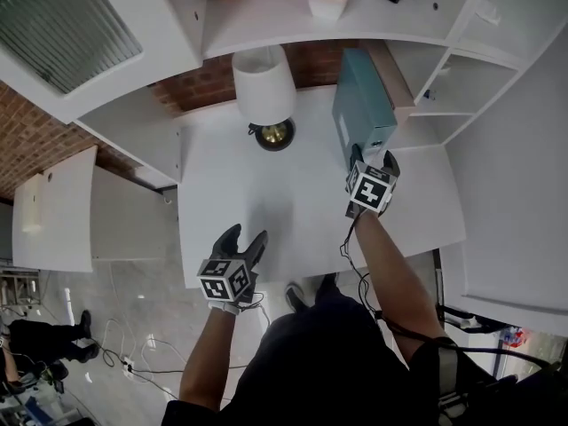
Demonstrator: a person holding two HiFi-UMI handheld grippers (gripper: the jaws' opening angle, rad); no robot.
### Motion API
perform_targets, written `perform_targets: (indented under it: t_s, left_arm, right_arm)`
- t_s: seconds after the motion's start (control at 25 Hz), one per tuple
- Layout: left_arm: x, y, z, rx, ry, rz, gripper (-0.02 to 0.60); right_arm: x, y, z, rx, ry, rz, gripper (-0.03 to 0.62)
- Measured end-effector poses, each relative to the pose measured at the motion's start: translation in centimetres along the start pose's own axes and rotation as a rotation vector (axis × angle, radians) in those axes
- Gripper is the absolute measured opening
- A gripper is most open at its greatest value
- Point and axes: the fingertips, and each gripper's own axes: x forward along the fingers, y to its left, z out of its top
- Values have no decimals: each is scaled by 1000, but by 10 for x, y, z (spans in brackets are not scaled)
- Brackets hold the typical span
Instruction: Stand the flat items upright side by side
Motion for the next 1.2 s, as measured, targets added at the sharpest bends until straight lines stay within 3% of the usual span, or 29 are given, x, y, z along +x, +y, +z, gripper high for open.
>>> perform_targets:
  t_s: [0.24, 0.88, 1.2]
  left_arm:
    - [14, -10, 2, -40, -8, -41, 308]
    - [24, -10, 5, -66, -3, 7, 299]
    - [29, -18, 20, -49, -24, 4, 299]
  right_arm:
    - [-13, 21, -35, -32, 48, 100, 262]
    - [43, 40, -12, -33, 77, 165, 247]
    - [41, 40, -13, -63, 75, 181, 244]
